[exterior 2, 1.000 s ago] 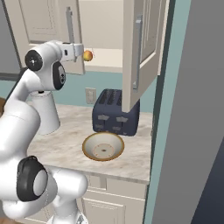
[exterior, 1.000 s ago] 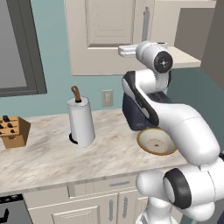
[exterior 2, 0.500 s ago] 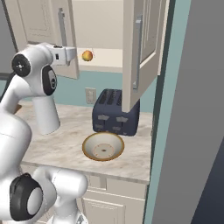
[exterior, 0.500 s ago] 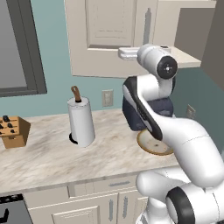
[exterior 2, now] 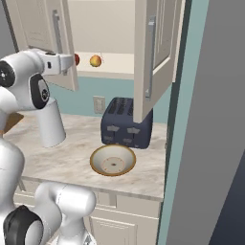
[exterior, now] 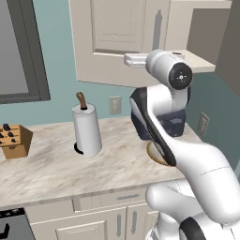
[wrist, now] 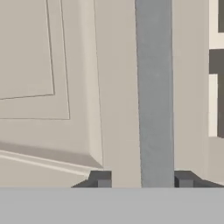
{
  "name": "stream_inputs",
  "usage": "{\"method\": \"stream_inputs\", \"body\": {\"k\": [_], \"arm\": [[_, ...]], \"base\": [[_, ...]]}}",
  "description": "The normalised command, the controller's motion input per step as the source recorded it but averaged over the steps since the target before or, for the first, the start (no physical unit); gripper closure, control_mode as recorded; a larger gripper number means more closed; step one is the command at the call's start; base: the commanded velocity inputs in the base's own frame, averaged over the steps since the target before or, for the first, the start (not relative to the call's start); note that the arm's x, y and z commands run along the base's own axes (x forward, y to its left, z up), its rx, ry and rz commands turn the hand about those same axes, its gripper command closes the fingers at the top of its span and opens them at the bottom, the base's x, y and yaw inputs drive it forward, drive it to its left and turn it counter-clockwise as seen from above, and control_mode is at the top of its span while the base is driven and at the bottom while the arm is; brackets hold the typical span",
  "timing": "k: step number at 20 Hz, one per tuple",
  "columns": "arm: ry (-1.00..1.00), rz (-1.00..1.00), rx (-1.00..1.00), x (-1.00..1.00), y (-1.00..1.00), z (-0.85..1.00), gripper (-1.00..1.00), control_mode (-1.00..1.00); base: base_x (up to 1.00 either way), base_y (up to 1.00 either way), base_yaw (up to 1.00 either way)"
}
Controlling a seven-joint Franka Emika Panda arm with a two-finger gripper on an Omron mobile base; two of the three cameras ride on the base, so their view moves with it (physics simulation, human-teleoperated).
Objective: Open the cabinet. Pick the apple and mango from the cabinet and place them into the bowl. Then close the cabinet.
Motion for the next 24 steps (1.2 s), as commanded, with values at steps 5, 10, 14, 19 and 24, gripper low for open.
{"method": "stream_inputs", "body": {"k": [5,10,14,19,24], "arm": [[0.0,0.0,-0.01,-0.79,1.0,0.49,1.0,-1.0],[0.0,0.0,-0.06,-0.72,1.0,0.25,1.0,-1.0],[-0.03,0.0,-0.21,-0.76,1.0,-0.2,1.0,-1.0],[0.0,0.0,-0.36,-0.64,1.0,-0.26,-1.0,-1.0],[-0.14,0.0,0.01,-0.88,-0.24,0.44,-1.0,-1.0]], "base": [[0.0,0.0,0.0],[0.0,0.0,0.0],[0.0,0.0,0.0],[0.0,0.0,0.0],[0.0,0.0,0.0]]}}
